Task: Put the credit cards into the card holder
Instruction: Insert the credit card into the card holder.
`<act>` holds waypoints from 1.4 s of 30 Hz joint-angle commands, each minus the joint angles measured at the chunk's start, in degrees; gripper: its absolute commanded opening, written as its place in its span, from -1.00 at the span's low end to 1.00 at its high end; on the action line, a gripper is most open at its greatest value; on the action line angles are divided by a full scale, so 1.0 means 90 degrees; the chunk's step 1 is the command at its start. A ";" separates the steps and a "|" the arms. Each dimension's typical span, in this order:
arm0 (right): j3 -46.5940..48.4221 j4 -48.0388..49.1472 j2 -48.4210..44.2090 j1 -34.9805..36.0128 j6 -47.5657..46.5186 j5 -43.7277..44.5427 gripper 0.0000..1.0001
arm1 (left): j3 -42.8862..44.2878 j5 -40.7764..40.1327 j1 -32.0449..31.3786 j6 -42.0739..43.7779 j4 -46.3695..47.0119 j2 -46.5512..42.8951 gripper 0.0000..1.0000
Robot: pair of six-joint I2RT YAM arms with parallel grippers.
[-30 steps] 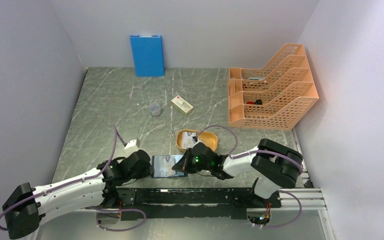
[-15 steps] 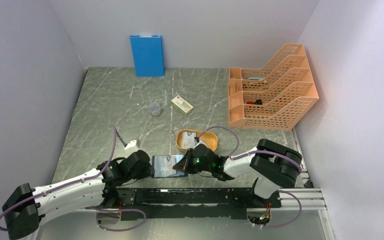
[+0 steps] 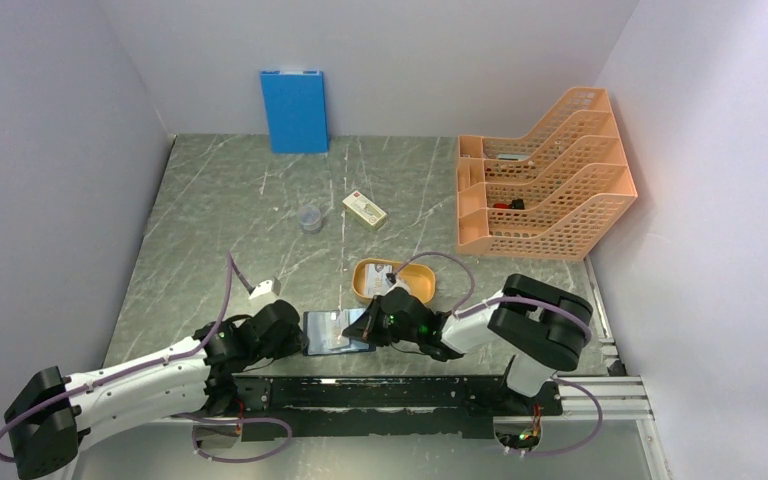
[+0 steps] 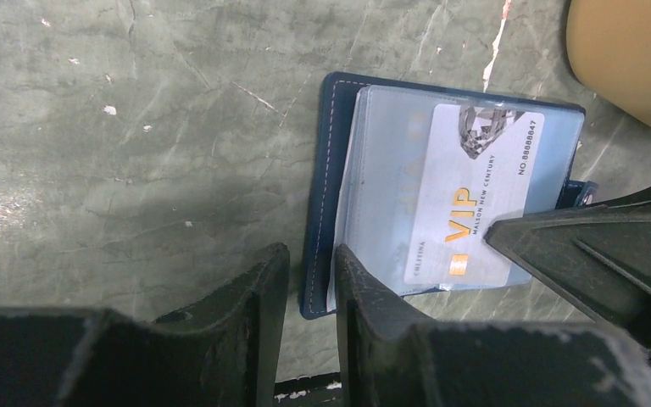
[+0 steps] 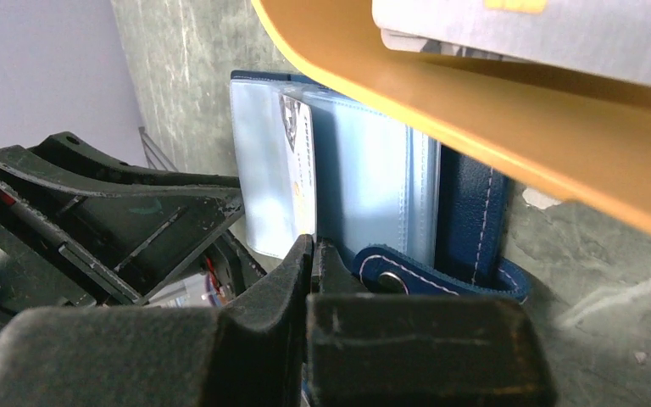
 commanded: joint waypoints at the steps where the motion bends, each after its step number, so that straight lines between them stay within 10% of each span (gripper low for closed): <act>1: 0.0079 -0.0121 0.0261 0.0028 -0.0109 0.0035 -1.00 | -0.0227 0.0356 0.0018 -0.0014 -0.0418 0.0146 -0.34; 20: 0.0603 -0.0750 0.0446 0.0177 -0.0474 -0.0248 -0.98 | -0.0220 0.0333 0.0020 -0.0020 -0.0341 0.0276 -0.35; 27: 0.0838 -0.1432 0.0117 0.0182 -0.0705 -0.0159 -0.18 | -0.0120 0.0200 0.0020 -0.0020 -0.0493 0.0198 -0.35; 42: 0.1808 -0.2055 0.0610 0.0356 -0.1387 -0.0668 -0.14 | -0.0083 0.0362 0.0017 0.0179 -0.0106 0.0486 -0.39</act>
